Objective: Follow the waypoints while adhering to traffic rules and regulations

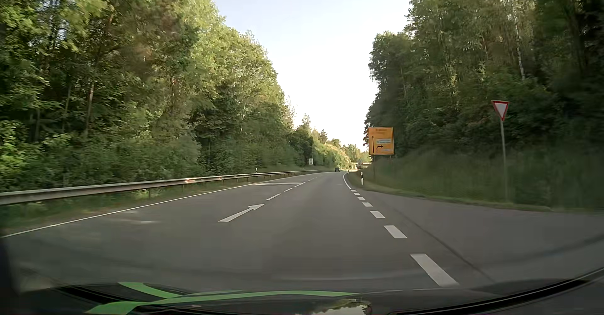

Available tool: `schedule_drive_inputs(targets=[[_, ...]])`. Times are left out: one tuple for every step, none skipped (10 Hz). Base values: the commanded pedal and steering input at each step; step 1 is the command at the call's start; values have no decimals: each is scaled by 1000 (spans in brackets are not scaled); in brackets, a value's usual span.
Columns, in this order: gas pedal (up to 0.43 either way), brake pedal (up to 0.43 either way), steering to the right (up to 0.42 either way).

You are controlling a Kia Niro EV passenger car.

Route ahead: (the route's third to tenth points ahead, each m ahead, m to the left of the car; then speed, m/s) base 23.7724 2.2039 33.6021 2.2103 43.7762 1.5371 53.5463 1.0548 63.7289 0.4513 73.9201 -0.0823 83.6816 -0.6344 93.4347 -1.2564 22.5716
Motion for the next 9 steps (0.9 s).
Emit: schedule_drive_inputs(targets=[[150, 0, 4], [150, 0, 4], [150, 0, 4], [150, 0, 4], [150, 0, 4], [177, 0, 3], [220, 0, 0], [260, 0, 0], [280, 0, 0]])
